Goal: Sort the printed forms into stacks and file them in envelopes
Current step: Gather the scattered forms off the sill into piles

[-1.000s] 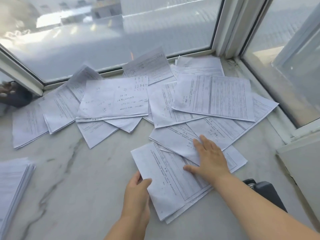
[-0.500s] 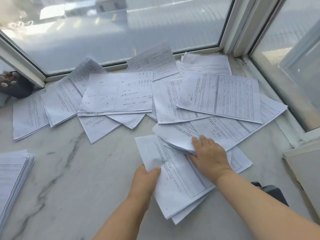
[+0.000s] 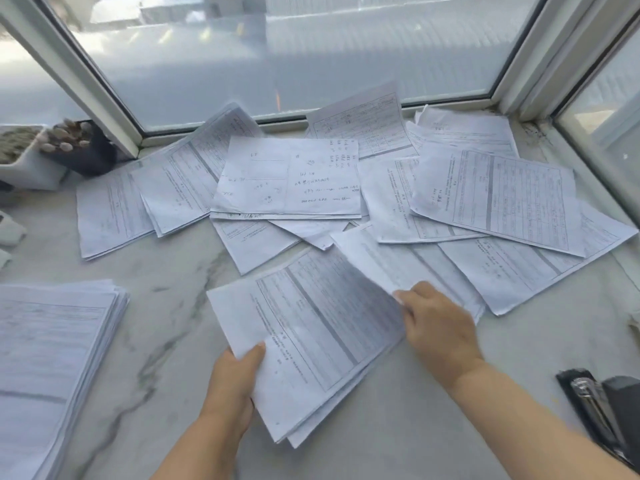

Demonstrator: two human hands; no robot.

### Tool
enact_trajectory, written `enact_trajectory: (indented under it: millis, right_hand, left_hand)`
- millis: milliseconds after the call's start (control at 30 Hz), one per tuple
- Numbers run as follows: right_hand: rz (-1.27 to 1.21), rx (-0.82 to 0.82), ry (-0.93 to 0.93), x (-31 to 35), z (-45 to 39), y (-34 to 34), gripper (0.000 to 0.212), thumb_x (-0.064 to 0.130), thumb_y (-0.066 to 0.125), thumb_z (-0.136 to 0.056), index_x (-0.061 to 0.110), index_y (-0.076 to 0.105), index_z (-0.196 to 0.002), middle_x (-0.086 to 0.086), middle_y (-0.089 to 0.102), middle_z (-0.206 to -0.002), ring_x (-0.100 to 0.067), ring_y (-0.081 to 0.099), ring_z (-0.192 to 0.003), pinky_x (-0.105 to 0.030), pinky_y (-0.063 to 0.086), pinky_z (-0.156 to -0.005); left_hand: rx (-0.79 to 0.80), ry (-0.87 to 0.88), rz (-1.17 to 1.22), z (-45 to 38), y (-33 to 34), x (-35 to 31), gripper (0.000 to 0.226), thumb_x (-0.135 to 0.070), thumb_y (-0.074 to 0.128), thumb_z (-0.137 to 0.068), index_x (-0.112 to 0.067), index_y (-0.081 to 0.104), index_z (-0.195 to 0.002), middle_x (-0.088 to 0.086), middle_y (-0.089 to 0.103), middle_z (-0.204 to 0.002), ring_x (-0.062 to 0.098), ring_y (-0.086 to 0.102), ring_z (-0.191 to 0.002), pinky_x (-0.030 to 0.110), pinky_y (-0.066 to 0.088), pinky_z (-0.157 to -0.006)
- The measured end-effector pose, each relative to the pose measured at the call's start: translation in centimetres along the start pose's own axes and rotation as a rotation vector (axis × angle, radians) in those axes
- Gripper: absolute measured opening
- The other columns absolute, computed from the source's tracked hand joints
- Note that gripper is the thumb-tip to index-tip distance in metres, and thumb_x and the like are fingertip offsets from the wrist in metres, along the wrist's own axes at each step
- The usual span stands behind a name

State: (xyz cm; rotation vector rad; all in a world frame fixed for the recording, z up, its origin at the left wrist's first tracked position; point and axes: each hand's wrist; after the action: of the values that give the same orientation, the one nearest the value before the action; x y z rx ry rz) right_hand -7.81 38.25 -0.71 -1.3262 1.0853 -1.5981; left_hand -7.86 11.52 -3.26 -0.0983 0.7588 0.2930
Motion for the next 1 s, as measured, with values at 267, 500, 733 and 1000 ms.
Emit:
enact_trajectory:
  millis: [267, 500, 733, 1000]
  right_hand:
    - [-0.032, 0.294, -0.194, 12.7, 3.9, 6.0, 0.023, 0.022, 0.038, -0.098, 0.021, 0.056, -0.113, -0.002, 0.049, -0.112, -0.032, 0.06, -0.087, -0.032, 0.035, -0.064]
    - [-0.322, 0.329, -0.119, 13.3, 5.7, 5.9, 0.035, 0.058, 0.045, -0.092, 0.029, 0.064, -0.099, 0.01, 0.058, -0.094, -0.007, 0.056, -0.086, -0.027, 0.04, -0.075]
    - [-1.438, 0.164, 0.847, 5.7, 5.6, 3.3, 0.034, 0.031, 0.068, -0.086, 0.011, 0.062, -0.113, -0.008, 0.073, -0.104, -0.025, 0.07, -0.096, -0.035, 0.052, -0.082]
    - [-1.564, 0.116, 0.287, -0.3, -1.3, -3.7, 0.063, 0.025, 0.07, -0.075, 0.026, 0.052, -0.135, -0.003, 0.067, -0.123, -0.016, 0.067, -0.107, -0.038, 0.051, -0.093]
  left_hand:
    - [0.307, -0.181, 0.249, 0.4, -1.4, 0.2, 0.059, -0.059, 0.058, -0.075, -0.018, 0.063, -0.117, 0.01, 0.069, -0.114, 0.025, 0.067, -0.105, 0.041, 0.049, -0.085]
    - [0.229, -0.124, 0.072, -0.5, -2.7, -0.4, 0.028, 0.006, 0.049, -0.091, -0.003, 0.061, -0.114, 0.013, 0.073, -0.102, 0.028, 0.07, -0.092, 0.038, 0.053, -0.074]
    - [0.409, 0.011, 0.072, -0.2, -5.2, -1.6, 0.052, -0.008, 0.076, -0.076, -0.012, 0.057, -0.124, 0.01, 0.069, -0.116, 0.028, 0.066, -0.105, 0.042, 0.054, -0.082]
    - [0.345, 0.425, -0.214, 1.0, -6.4, -9.9, 0.026, -0.01, 0.074, -0.073, -0.026, 0.075, -0.093, -0.001, 0.074, -0.098, 0.012, 0.07, -0.091, 0.024, 0.056, -0.073]
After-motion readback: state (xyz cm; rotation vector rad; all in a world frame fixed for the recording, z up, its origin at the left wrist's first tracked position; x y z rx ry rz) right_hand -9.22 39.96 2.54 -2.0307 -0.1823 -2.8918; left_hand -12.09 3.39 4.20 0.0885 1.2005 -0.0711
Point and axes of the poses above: each hand's wrist, its own z-axis away from the middle knuckle, its own y-axis out of the palm, x = y × z
